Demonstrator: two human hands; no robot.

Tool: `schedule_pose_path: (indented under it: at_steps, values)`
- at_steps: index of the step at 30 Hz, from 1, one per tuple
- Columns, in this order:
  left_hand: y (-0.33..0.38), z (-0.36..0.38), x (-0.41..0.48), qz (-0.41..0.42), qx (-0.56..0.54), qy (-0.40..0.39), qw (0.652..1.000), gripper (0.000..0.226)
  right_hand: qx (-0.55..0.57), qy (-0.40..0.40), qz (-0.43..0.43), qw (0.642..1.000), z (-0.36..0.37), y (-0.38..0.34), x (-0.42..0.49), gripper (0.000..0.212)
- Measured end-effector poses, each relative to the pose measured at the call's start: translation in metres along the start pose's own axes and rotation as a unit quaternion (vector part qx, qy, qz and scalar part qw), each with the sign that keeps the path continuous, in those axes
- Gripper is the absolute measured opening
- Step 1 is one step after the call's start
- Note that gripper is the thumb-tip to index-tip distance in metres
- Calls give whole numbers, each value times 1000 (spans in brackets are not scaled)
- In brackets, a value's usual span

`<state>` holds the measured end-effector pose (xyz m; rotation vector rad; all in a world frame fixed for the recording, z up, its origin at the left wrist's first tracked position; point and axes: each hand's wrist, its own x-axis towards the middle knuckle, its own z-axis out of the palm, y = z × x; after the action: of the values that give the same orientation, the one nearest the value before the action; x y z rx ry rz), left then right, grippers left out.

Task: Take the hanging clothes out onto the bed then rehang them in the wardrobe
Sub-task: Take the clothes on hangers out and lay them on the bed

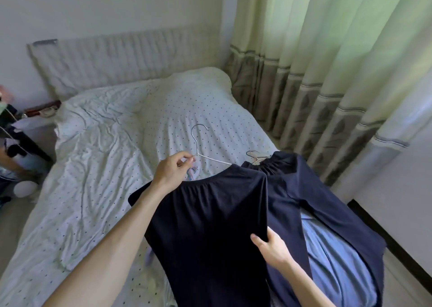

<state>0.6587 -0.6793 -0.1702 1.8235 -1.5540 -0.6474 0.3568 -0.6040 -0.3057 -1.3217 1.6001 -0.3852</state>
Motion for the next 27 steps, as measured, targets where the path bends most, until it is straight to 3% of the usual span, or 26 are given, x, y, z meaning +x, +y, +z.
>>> schedule_pose_path:
  at_steps: [12,20,27]
  values:
    - [-219,62,167,-103,79,-103,986,35,-55,-47,132,989,85,-42,174,37]
    - [-323,163,252,-104,162,-137,972,40,39,-41,225,973,148,1,279,25]
    - [-384,242,258,-112,311,-163,930,57,-130,-78,231,961,172,52,295,38]
